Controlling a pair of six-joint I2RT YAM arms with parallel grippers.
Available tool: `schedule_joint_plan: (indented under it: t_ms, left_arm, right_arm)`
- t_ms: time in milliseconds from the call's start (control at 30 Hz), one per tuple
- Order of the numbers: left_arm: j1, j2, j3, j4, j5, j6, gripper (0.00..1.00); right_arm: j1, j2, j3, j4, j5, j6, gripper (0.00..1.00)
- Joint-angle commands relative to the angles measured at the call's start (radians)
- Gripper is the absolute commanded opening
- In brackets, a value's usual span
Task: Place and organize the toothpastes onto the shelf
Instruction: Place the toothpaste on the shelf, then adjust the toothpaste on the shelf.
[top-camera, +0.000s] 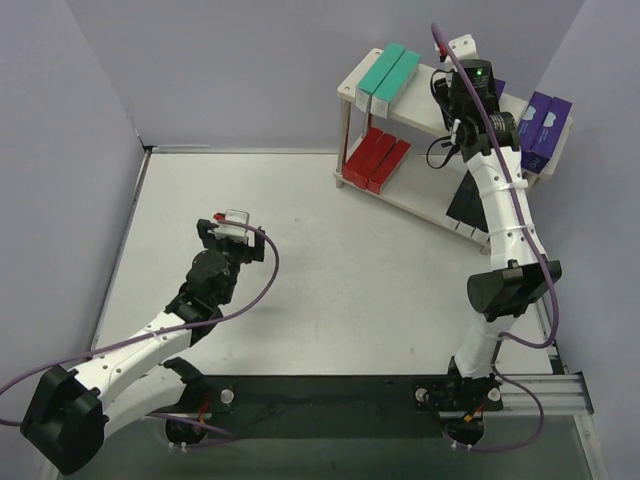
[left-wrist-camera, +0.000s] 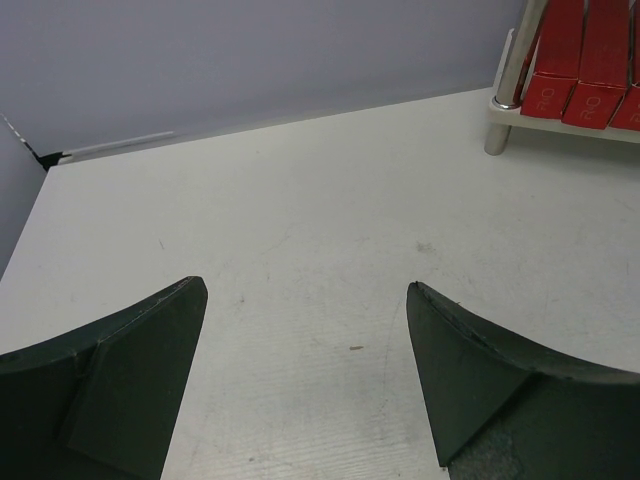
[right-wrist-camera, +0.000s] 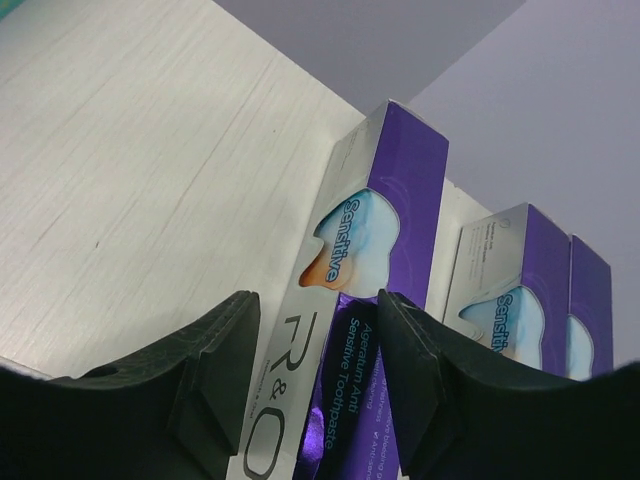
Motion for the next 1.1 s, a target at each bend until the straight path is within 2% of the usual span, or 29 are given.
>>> schedule_joint_plan:
  t_ms: [0, 233, 533, 800, 1067]
  left_arm:
    - [-0.013, -0.027, 0.008, 0.045, -0.016, 0.017, 0.92]
    - [-0.03, -0.028, 0.005, 0.048, -0.014, 0.019, 0.92]
    - [-0.033, -0.024, 0.003, 0.052, -0.016, 0.02, 0.92]
    - [-0.035, -0.019, 0.002, 0.054, -0.016, 0.022, 0.92]
    - [-0.036, -0.014, 0.0, 0.057, -0.014, 0.022, 0.92]
  right_arm:
    - [0.02, 0.012, 0.003, 0.038, 0.095, -0.091, 0.49]
    - [0.029, 0.001, -0.069, 0.103, 0.21, -0.186, 0.41]
    - [0.021, -0.022, -0.132, 0.117, 0.234, -0.227, 0.29]
    - [-0.002, -0.04, -0.153, 0.121, 0.248, -0.238, 0.27]
    - [-0.003, -0.036, -0.17, 0.121, 0.339, -0.212, 0.24]
